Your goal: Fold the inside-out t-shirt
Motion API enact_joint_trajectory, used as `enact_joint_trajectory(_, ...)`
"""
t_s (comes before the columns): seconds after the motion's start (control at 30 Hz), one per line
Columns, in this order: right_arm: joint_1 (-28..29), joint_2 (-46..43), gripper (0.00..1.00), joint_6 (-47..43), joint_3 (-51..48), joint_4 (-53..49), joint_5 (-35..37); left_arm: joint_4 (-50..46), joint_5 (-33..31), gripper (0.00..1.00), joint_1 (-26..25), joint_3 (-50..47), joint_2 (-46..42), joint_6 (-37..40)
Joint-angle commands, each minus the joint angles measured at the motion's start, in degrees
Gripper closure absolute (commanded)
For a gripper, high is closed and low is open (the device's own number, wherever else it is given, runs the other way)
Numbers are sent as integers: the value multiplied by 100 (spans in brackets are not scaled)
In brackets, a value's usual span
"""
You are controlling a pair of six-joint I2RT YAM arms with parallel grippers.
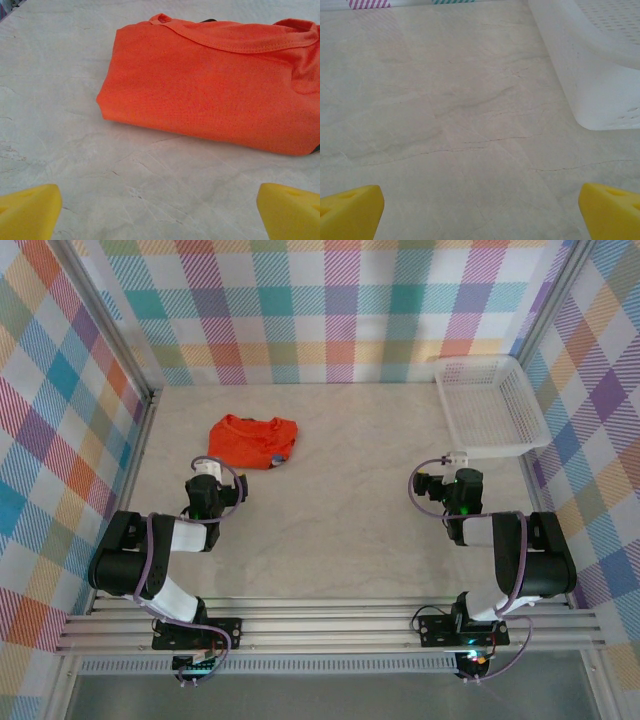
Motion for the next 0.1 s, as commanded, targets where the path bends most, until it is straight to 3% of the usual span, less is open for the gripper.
enact_joint_trajectory(0.0,-23,41,0,36,81,236,-136,63,72,0,49,86,5,77)
enact_joint_trajectory(0.07,-28,17,0,36,51,270,-136,58,76,0,49,96,5,68)
